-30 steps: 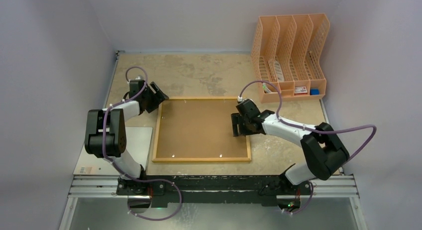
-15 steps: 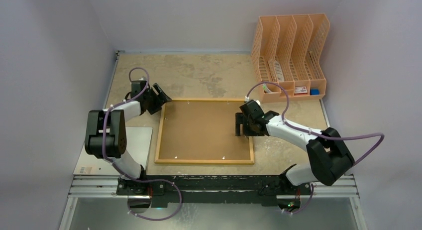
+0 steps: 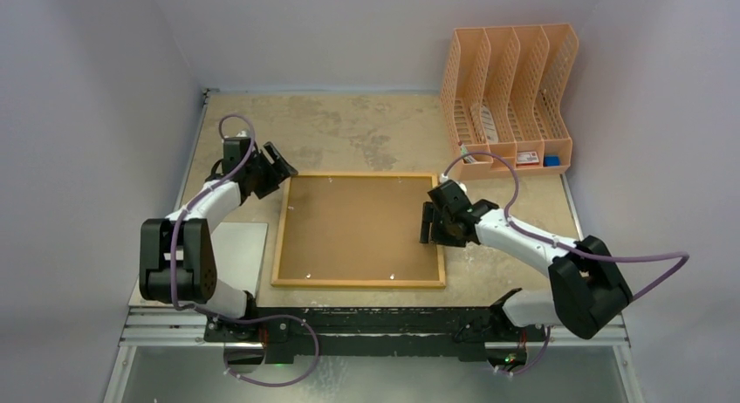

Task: Put the photo into the frame
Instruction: Adjust the photo frame at the center of the board, then install the photo frame at the center of the board.

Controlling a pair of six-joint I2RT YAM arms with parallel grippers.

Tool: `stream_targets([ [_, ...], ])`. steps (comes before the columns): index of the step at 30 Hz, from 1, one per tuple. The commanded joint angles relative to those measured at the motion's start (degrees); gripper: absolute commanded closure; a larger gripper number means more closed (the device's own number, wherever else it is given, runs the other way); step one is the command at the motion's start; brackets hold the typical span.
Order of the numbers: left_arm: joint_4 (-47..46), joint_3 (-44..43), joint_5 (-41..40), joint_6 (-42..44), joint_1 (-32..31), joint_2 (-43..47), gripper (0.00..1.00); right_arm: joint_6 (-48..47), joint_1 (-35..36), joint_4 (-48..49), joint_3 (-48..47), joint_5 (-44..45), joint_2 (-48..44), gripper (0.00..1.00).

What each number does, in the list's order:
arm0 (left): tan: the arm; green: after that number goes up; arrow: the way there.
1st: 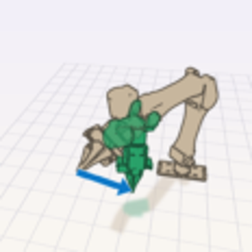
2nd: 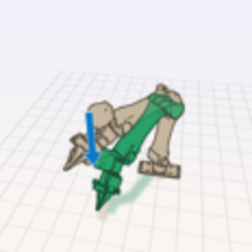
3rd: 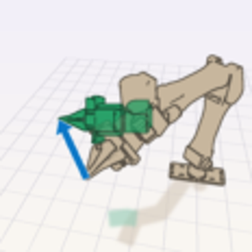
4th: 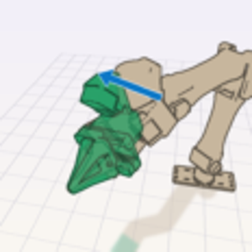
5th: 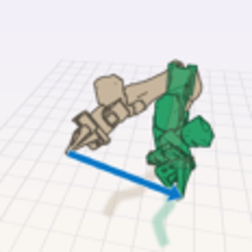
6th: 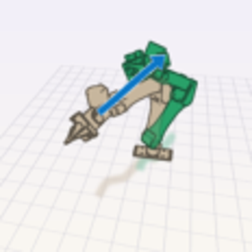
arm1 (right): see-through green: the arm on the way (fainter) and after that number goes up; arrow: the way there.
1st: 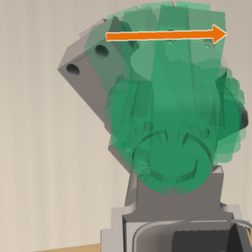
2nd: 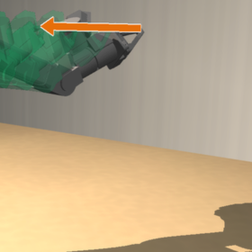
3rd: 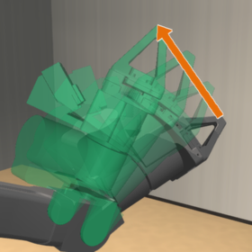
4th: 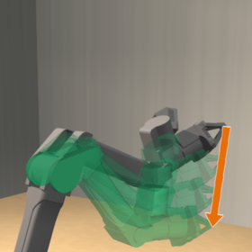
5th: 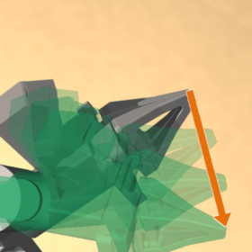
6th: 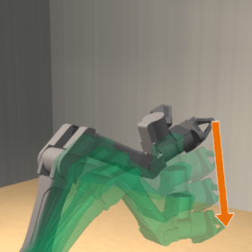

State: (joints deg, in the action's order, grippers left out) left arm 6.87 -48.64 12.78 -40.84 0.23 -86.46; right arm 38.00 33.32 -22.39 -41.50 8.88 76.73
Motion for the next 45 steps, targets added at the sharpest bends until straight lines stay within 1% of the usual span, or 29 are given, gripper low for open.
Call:
stream_targets([
  [1, 2.4, 0.5, -1.2, 2.5, -0.2, 3.5, 0.3, 2.9, -0.1, -2.0, 2.9, -3.6, -2.1, 0.35],
  [5, 2.7, 2.0, -0.9, 2.9, -0.2, 4.3, 0.3, 4.8, -0.1, -2.3, 4.0, -2.0, -1.6, 0.43],
  [8, 2.7, 2.5, -0.9, 3.2, -0.2, 4.4, 0.3, 5.8, -0.1, -1.7, 4.0, -0.3, -1.0, 0.47],
  [14, 2.1, 3.4, 0.0, 3.1, -0.2, 4.4, 0.3, 6.4, -0.4, -2.2, 1.8, 5.8, 1.2, 0.48],
  [18, 1.7, 3.8, 0.0, 2.9, -0.2, 4.8, 0.3, 5.8, -1.9, -2.2, 0.9, 8.1, 1.7, 0.48],
  [21, 1.7, 4.4, -0.4, 3.0, -0.2, 5.0, 0.3, 4.9, -3.4, -1.2, 0.9, 7.9, 1.5, 0.49],
  [26, 1.7, 5.3, -0.5, 3.0, -0.2, 5.0, 0.3, 2.6, -4.0, 1.6, 1.6, 3.6, 2.0, 0.56],
  [29, 1.7, 5.5, -0.7, 3.1, -0.2, 5.0, 0.3, 1.0, -4.0, 2.7, 1.9, 0.2, 1.6, 0.54],
  [33, 1.7, 5.8, -0.9, 3.2, -0.2, 5.0, 0.3, -0.5, -4.1, 2.7, 2.0, -1.7, -0.7, 0.45],
  [35, 1.7, 5.9, -0.9, 3.2, -0.2, 4.9, 0.3, -1.0, -4.0, 1.9, 2.1, -2.2, -1.5, 0.42],
  [37, 1.6, 6.0, -0.9, 3.2, -0.2, 4.9, 0.3, -1.2, -4.1, 0.7, 2.2, -2.5, -1.5, 0.42],
  [41, 1.9, 6.0, -1.8, 3.1, -0.2, 5.2, 0.3, 0.3, -4.1, -2.3, 1.8, -3.0, -1.1, 0.46],
  [45, 1.8, 6.0, -2.3, 3.0, -0.2, 5.6, 0.3, 0.3, -4.1, -3.0, 1.9, -3.4, -1.2, 0.47],
])
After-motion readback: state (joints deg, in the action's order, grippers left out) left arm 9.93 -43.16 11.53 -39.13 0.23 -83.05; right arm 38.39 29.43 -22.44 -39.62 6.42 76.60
